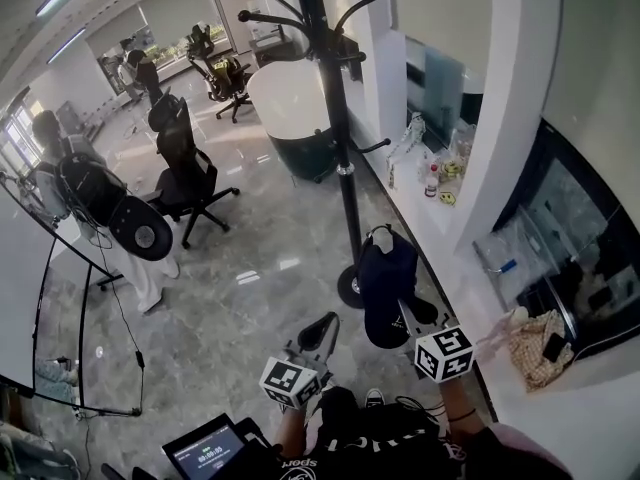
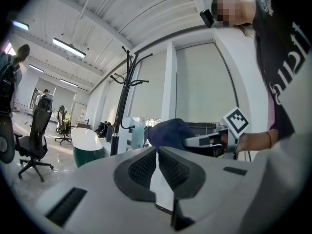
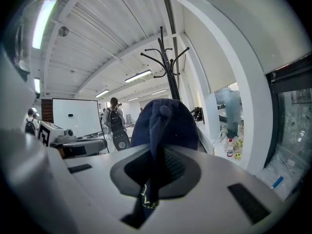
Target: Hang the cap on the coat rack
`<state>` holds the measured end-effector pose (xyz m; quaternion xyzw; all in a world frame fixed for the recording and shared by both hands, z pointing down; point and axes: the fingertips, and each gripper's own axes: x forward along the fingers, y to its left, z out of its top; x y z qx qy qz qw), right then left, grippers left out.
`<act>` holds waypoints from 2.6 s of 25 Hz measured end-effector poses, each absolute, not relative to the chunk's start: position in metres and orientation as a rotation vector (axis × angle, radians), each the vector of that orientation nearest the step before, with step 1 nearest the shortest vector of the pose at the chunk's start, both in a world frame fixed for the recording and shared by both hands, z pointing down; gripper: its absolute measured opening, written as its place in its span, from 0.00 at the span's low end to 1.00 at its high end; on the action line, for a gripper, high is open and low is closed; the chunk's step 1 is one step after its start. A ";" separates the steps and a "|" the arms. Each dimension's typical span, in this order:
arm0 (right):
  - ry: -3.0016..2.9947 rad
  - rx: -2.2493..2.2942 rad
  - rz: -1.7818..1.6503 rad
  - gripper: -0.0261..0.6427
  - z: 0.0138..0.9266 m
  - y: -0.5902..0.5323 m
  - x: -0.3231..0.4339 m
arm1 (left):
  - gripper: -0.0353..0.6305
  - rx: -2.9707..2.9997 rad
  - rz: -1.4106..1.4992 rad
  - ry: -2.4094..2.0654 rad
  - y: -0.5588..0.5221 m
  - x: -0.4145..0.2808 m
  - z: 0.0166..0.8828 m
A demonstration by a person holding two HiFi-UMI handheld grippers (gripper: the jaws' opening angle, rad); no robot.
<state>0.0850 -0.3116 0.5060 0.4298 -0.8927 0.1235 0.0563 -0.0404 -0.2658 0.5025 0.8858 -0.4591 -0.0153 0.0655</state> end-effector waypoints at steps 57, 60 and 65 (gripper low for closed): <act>-2.734 1.637 -0.216 0.08 0.304 -0.611 0.000 | 0.06 2.822 -0.051 -1.086 -0.501 -0.143 0.488; -2.746 1.649 -0.232 0.08 0.305 -0.608 0.002 | 0.06 2.820 -0.050 -1.090 -0.500 -0.145 0.489; -2.694 1.658 -0.243 0.09 0.310 -0.604 0.005 | 0.06 2.816 -0.057 -1.086 -0.496 -0.147 0.487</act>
